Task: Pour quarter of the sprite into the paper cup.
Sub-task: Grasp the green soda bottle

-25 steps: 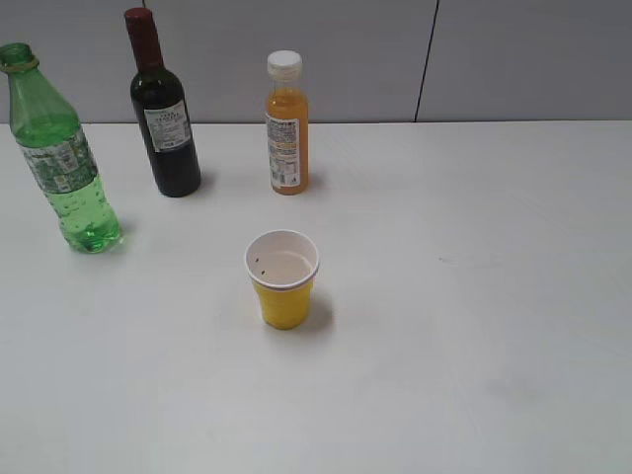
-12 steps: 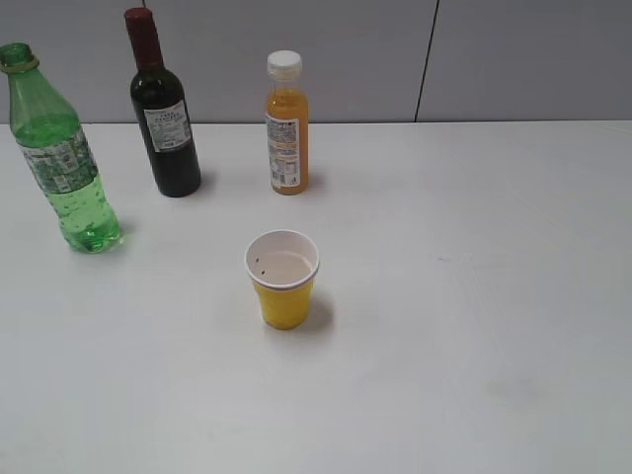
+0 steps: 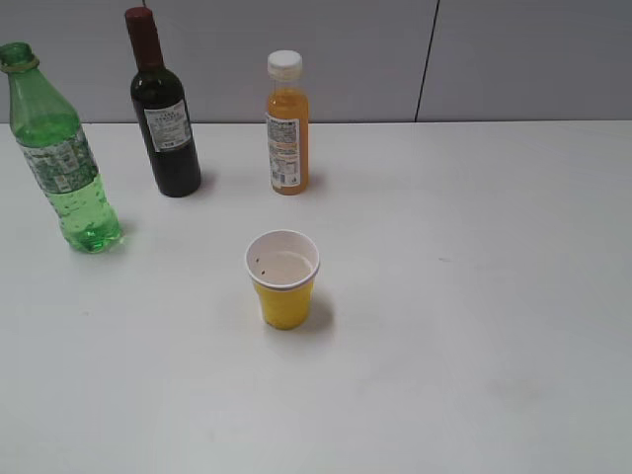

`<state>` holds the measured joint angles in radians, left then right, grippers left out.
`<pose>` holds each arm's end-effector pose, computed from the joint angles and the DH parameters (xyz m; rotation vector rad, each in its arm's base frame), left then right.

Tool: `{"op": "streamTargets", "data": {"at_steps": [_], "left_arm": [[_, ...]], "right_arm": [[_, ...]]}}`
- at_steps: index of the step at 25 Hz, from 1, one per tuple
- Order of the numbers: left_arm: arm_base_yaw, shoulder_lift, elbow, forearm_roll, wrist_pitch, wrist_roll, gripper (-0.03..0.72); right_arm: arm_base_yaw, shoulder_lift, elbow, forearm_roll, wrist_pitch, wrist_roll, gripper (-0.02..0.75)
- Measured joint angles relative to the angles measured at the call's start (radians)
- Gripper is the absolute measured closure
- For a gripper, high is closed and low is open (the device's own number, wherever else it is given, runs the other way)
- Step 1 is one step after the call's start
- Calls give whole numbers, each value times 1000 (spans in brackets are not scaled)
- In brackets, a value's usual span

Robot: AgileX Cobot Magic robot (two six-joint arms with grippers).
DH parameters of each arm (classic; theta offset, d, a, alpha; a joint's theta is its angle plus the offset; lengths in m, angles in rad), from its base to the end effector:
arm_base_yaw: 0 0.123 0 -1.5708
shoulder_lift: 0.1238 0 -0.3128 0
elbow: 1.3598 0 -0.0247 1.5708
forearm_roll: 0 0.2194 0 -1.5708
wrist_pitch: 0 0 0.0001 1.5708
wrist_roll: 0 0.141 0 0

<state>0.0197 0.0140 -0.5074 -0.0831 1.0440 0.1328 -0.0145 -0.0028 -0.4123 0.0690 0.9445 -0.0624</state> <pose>-0.0139 -0.0104 0.2442 0.1175 2.0280 -0.0033 -0.0027 0.0079 0.2278 -0.0431 2.0108 0.0330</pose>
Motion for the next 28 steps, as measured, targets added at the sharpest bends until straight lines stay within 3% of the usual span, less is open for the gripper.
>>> {"op": "streamTargets", "data": {"at_steps": [28], "left_arm": [[0, 0, 0, 0, 0, 0, 105]], "right_arm": [[0, 0, 0, 1, 0, 0, 146]]}}
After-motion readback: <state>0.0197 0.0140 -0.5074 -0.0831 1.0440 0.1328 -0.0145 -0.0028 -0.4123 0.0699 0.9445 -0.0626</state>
